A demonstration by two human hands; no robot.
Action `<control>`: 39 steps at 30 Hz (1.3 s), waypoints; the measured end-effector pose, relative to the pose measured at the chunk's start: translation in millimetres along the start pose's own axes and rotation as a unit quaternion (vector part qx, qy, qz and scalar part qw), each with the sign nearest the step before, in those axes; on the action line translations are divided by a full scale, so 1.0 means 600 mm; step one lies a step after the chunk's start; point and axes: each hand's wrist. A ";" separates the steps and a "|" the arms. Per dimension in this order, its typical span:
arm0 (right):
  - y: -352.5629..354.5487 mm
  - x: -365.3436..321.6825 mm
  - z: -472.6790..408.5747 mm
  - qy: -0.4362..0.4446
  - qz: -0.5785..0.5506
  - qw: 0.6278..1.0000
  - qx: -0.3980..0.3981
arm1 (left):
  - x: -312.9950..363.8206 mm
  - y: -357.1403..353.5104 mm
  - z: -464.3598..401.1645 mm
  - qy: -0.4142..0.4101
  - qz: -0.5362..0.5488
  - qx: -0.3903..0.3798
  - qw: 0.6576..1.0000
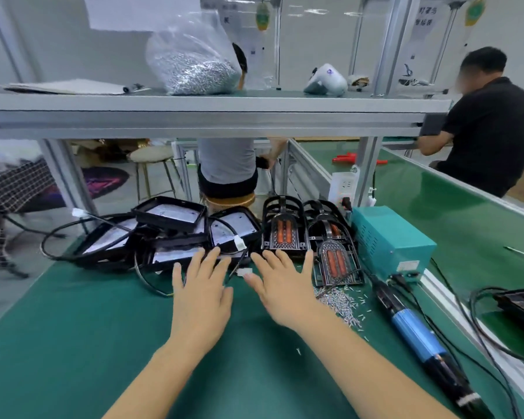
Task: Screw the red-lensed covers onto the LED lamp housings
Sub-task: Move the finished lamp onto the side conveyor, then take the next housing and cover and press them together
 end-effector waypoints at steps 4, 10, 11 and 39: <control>-0.002 -0.038 -0.034 0.022 -0.021 0.999 0.021 | -0.065 0.008 -0.066 0.014 -0.063 0.070 0.995; -0.006 -0.083 -0.070 0.052 -0.023 0.997 0.052 | -0.116 0.002 -0.142 -0.007 -0.186 0.046 0.981; -0.010 -0.087 -0.069 0.060 -0.023 0.997 0.048 | -0.122 0.000 -0.150 -0.010 -0.196 0.038 0.980; 0.044 -0.117 -0.098 -0.268 -0.682 0.681 0.013 | -0.040 0.058 -0.073 -0.251 -0.018 0.256 0.933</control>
Point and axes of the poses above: each hand's wrist, its own z-axis away from the middle knuckle, its own y-axis out of the back of the hand, x = y × z, and after that the axes turned 14 degrees about x, right-handed
